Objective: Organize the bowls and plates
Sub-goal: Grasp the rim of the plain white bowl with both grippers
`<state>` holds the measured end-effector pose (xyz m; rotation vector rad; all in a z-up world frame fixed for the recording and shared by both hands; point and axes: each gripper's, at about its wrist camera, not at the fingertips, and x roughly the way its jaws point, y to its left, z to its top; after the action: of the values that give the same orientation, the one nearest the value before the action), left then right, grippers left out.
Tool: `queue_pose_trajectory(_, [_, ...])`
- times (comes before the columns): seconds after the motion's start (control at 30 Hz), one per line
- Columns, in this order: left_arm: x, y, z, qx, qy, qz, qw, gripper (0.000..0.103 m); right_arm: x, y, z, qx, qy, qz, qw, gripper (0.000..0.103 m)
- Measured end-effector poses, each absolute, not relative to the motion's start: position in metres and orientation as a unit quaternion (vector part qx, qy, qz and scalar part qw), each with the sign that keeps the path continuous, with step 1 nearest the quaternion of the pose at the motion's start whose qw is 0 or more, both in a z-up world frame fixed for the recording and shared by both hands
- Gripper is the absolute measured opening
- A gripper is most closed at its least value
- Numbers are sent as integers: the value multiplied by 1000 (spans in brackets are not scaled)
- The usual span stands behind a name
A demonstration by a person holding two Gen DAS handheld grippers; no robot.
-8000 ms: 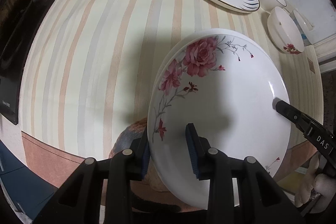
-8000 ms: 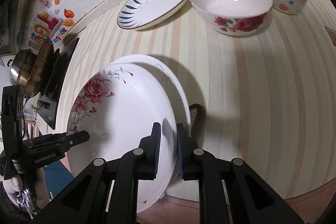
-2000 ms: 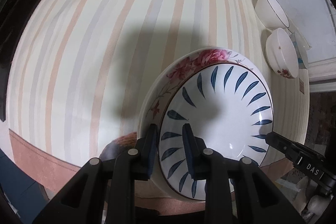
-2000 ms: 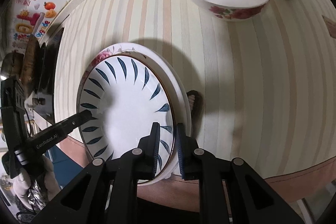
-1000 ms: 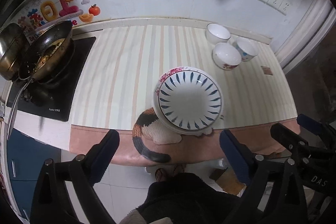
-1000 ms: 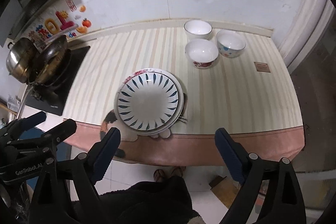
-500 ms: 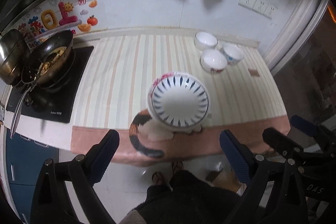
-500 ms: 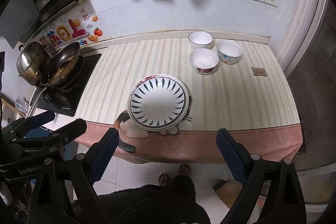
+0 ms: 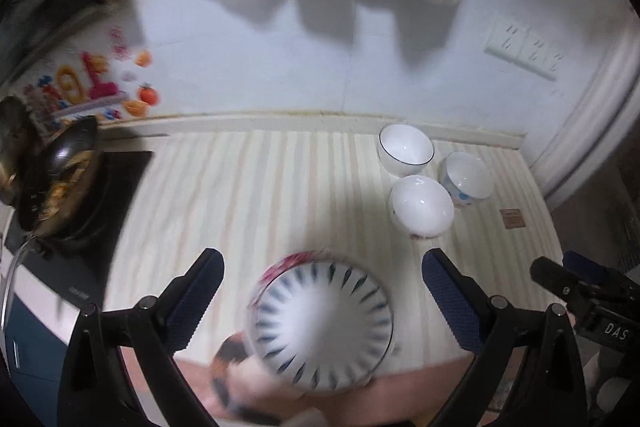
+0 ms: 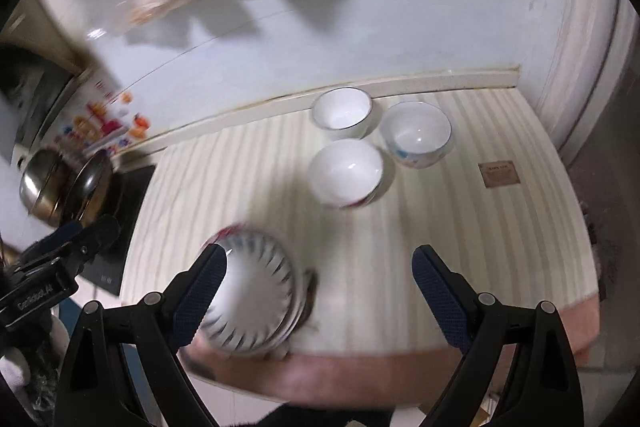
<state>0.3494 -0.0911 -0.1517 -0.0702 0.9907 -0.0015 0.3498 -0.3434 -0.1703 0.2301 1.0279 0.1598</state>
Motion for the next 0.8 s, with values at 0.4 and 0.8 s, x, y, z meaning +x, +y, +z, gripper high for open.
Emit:
queue_pose_trajectory(0.4, [530, -166, -303, -80, 629, -58, 771, 50, 541, -399, -348, 150, 627, 112, 756, 59])
queue_pose_trajectory(0.8, [544, -189, -347, -75, 667, -88, 736, 24, 569, -374, -395, 102, 652, 135, 740, 18])
